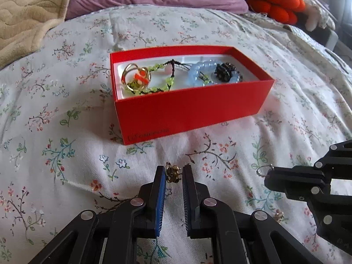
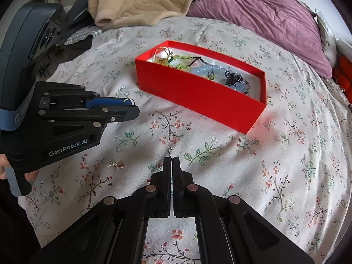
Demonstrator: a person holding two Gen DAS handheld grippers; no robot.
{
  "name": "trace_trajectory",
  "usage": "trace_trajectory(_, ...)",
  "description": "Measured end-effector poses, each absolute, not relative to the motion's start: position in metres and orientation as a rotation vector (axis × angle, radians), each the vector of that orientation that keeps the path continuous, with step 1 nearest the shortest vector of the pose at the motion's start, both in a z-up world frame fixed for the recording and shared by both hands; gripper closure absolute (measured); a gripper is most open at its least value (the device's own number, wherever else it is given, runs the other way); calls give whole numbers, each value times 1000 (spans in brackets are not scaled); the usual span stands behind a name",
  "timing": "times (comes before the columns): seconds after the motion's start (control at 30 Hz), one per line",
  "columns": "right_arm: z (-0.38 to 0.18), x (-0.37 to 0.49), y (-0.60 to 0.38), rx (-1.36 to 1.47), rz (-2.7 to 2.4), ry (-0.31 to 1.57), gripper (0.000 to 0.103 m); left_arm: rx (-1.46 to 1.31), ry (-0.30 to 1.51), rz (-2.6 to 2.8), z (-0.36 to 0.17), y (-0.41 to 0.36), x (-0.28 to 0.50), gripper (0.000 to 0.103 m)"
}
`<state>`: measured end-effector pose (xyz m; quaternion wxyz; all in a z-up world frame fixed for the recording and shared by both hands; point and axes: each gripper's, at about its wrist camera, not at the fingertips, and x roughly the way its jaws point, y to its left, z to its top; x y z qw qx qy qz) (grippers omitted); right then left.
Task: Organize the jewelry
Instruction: 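Grasp the small gold ring with the left tool while the right tool holds the earring, then lift both small pieces and carry them over the red box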
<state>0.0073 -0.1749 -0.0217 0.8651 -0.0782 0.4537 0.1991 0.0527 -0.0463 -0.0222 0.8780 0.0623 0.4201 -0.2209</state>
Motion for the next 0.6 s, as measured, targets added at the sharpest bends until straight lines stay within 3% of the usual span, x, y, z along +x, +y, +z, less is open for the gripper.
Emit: trace_trajectory(0.6,17,19,-187,-102,395,873,103,94,822,-463,17,-50,55,94)
